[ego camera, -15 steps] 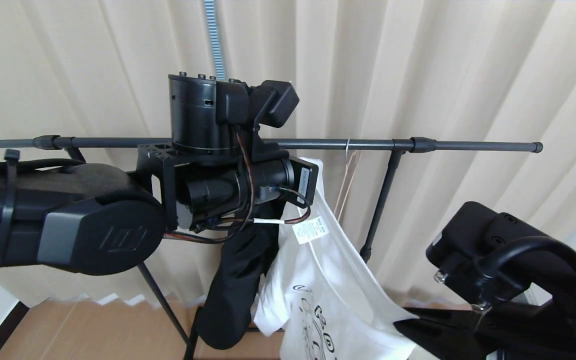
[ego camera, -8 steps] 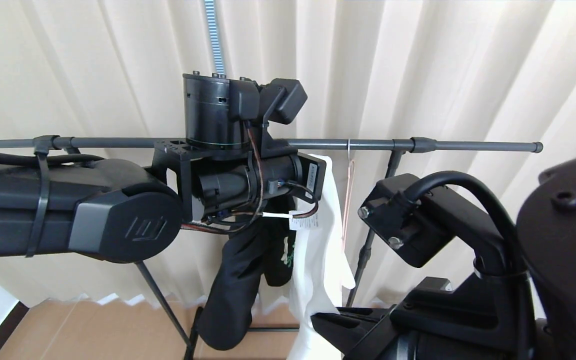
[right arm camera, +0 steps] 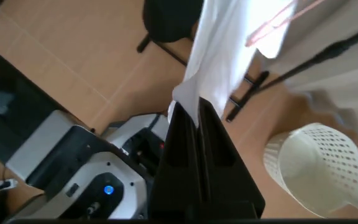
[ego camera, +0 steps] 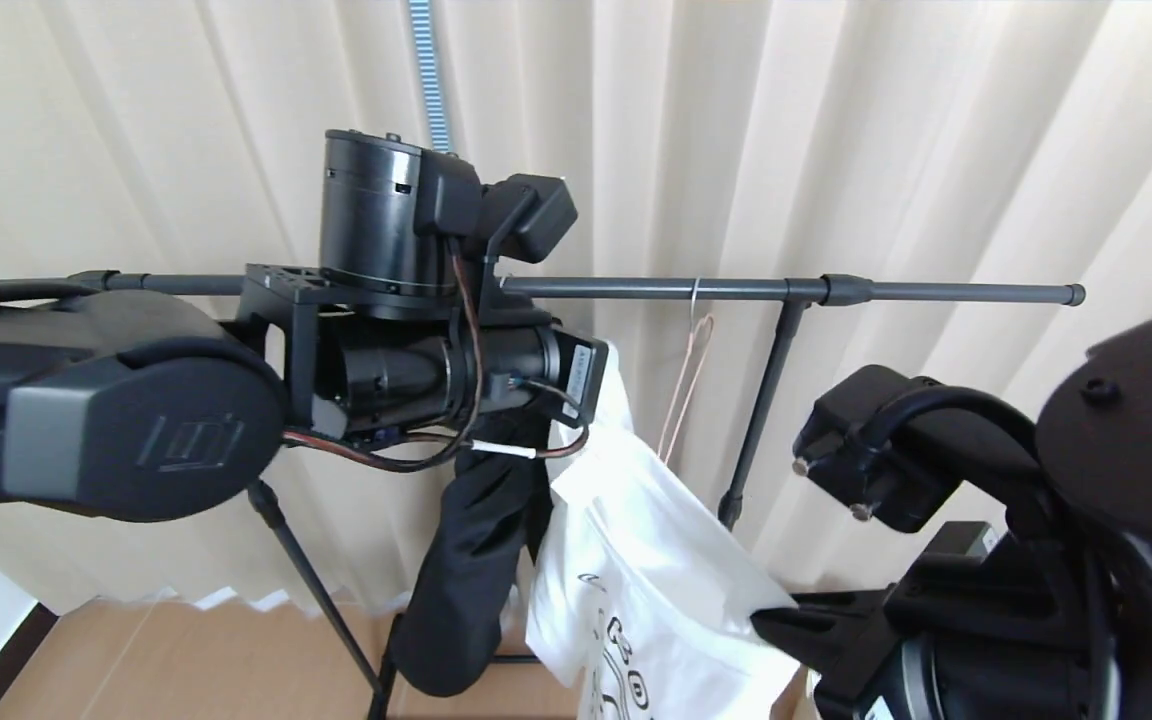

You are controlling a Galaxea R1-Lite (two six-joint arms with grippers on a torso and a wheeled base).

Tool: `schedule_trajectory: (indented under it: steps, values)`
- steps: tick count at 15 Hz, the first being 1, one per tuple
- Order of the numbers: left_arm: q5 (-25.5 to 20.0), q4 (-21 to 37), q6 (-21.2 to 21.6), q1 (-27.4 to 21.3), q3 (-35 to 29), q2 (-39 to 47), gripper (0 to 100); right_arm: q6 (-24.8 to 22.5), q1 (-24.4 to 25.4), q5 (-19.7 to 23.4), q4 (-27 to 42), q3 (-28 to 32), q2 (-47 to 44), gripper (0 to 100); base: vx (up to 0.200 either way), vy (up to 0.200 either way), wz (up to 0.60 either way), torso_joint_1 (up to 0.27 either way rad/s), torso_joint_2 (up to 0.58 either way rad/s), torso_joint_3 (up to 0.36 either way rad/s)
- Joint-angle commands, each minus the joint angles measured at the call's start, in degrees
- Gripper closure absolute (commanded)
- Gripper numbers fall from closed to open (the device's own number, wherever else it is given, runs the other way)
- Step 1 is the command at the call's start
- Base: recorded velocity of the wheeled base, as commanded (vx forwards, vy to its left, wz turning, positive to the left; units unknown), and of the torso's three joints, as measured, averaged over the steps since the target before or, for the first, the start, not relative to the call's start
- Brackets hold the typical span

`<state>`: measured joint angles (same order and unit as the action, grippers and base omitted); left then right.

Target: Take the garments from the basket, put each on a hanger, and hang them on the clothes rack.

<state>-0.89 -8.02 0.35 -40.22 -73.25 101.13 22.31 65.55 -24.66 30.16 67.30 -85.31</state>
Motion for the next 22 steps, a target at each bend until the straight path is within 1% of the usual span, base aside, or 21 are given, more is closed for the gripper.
schedule_trajectory:
  steps: [1,2,3,4,6,7,8,10,11,12,13,14,15,16,17,19,20,22]
  values:
    - [0.5,8.9,0.3,1.1,0.2,-6.7,100,-1.9,-6.0,-2.6,0.4,-0.5,1.0,100,0.000,0.000,0.00,0.000,0.00,0.000]
    - [0.5,15.1,0.3,1.3,0.3,-8.7,100,-1.9,-7.8,-4.6,-0.2,-0.1,0.4,100,0.000,0.000,0.00,0.000,0.00,0.000]
    - [0.6,20.4,0.3,1.3,0.5,-10.3,100,-2.2,-9.2,-5.8,-2.3,0.5,-1.1,100,0.000,0.000,0.00,0.000,0.00,0.000]
    - [0.7,24.6,0.6,1.0,0.9,-11.6,100,-2.7,-10.7,-6.7,-4.9,1.3,-2.6,100,0.000,0.000,0.00,0.000,0.00,0.000]
    - [1.9,29.1,0.9,-0.3,2.1,-13.0,100,-3.6,-12.9,-7.2,-8.7,4.1,-5.5,100,0.000,0.000,0.00,0.000,0.00,0.000]
    - [3.4,30.5,0.7,-2.1,4.5,-13.3,100,-3.5,-14.0,-7.2,-10.8,7.2,-8.5,100,0.000,0.000,0.00,0.000,0.00,0.000]
    - [4.0,30.5,0.6,-3.4,6.9,-13.6,100,-3.4,-14.2,-7.2,-12.1,9.1,-10.5,100,0.000,0.000,0.00,0.000,0.00,0.000]
    - [3.8,30.3,0.1,-6.5,11.0,-13.6,100,-3.4,-14.3,-7.2,-14.9,11.8,-13.6,100,0.000,0.000,0.00,0.000,0.00,0.000]
    - [3.7,30.1,-1.8,-9.4,13.0,-13.3,100,-3.4,-14.2,-7.2,-17.3,13.7,-15.4,100,0.000,0.000,0.00,0.000,0.00,0.000]
    - [3.4,29.9,-5.5,-12.3,13.0,-11.7,100,-3.2,-14.2,-7.1,-19.5,15.8,-17.2,100,0.000,0.000,0.00,0.000,0.00,0.000]
    - [3.4,29.1,-8.4,-14.0,12.2,-10.3,100,-3.1,-14.2,-7.1,-20.8,16.8,-18.3,100,0.000,0.000,0.00,0.000,0.00,0.000]
    - [2.9,26.7,-11.6,-15.4,11.0,-9.0,100,-2.5,-14.1,-7.1,-22.2,17.4,-19.4,100,0.000,0.000,0.00,0.000,0.00,0.000]
    - [2.4,24.5,-13.9,-16.1,10.5,-8.0,100,-1.8,-14.1,-7.1,-23.0,17.7,-20.0,100,0.000,0.000,0.00,0.000,0.00,0.000]
    - [1.8,19.4,-18.1,-16.7,9.6,-6.3,100,-1.0,-14.0,-7.0,-23.7,17.9,-20.4,100,0.000,0.000,0.00,0.000,0.00,0.000]
    - [1.8,17.4,-19.5,-17.2,9.2,-5.5,100,-1.0,-13.9,-7.0,-23.7,17.9,-20.5,100,0.000,0.000,0.00,0.000,0.00,0.000]
    - [1.8,15.5,-20.9,-17.3,9.0,-5.2,100,-0.1,-14.0,-7.0,-23.7,17.7,-20.5,100,0.000,0.000,0.00,0.000,0.00,0.000]
    - [1.9,15.4,-21.6,-17.3,9.0,-5.4,100,0.5,-14.0,-6.9,-23.6,17.5,-20.3,100,0.000,0.000,0.00,0.000,0.00,0.000]
    - [2.1,15.4,-21.7,-17.2,9.4,-5.6,100,0.5,-14.0,-6.8,-23.4,17.4,-20.1,100,0.000,0.000,0.00,0.000,0.00,0.000]
